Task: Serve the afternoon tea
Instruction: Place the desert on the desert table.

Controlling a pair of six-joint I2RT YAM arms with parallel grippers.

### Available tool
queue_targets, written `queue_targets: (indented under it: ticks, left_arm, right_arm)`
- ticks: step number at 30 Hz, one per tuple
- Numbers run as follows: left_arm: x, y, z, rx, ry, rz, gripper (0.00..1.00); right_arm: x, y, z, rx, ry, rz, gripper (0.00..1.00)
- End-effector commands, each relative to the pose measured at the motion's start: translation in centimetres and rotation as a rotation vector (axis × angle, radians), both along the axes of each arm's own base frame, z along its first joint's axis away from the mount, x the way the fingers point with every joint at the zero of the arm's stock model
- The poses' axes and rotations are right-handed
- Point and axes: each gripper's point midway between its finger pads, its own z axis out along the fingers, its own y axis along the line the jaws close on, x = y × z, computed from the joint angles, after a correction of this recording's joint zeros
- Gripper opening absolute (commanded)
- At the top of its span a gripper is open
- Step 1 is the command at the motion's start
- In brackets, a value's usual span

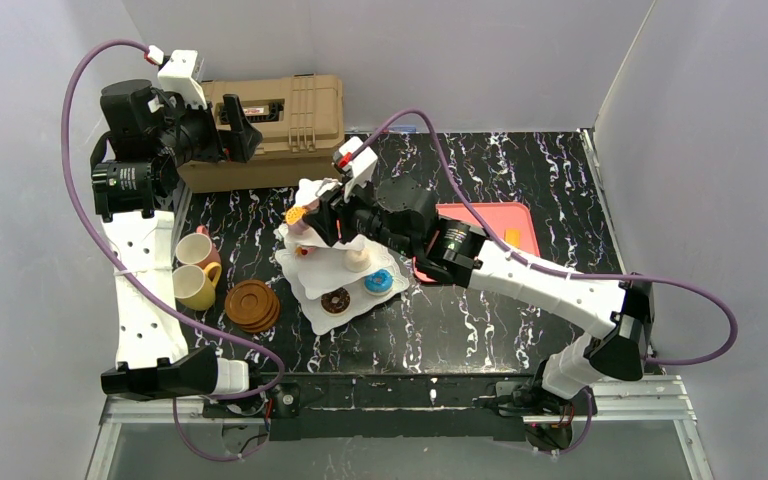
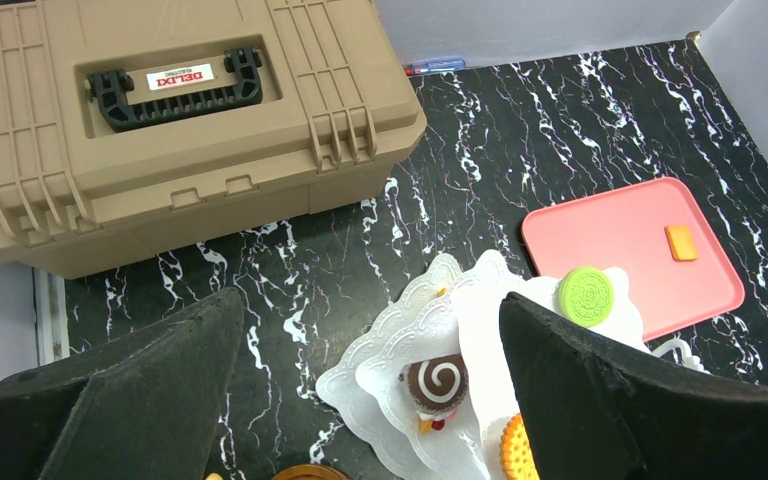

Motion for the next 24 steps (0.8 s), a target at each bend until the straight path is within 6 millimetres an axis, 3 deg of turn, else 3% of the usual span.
queue_targets:
  ticks: [1, 13, 17, 22, 24]
  left_arm:
    - [-0.7, -0.2, 1.4, 0.001, -0.049, -0.012, 0.98]
    - [-0.8, -0.3, 1.6, -0.002, -0.053, -0.014, 0.98]
    - [-0.9, -0.3, 1.7, -0.004, -0.056, -0.014, 0.98]
    - [-0.8, -0.2, 1.7, 0.003, -0.058, -0.012, 0.98]
    - [-0.8, -0.2, 1.8, 0.002, -0.059, -0.013, 0.98]
  right_arm:
    - [-0.8, -1.4, 3.6, 0.088, -0.036, -0.002, 0.56]
    - [-0.7, -2.4, 3.3, 0.084, -0.032, -0.031, 0.61]
    - [-0.8, -2.6, 3.6, 0.087, -0.031, -0.029, 0.58]
    - [-1.3, -4.6, 4.6, 0.108, -0.031, -0.05, 0.55]
    - [-1.7, -5.7, 3.9, 0.089, -0.012, -0.06, 0.55]
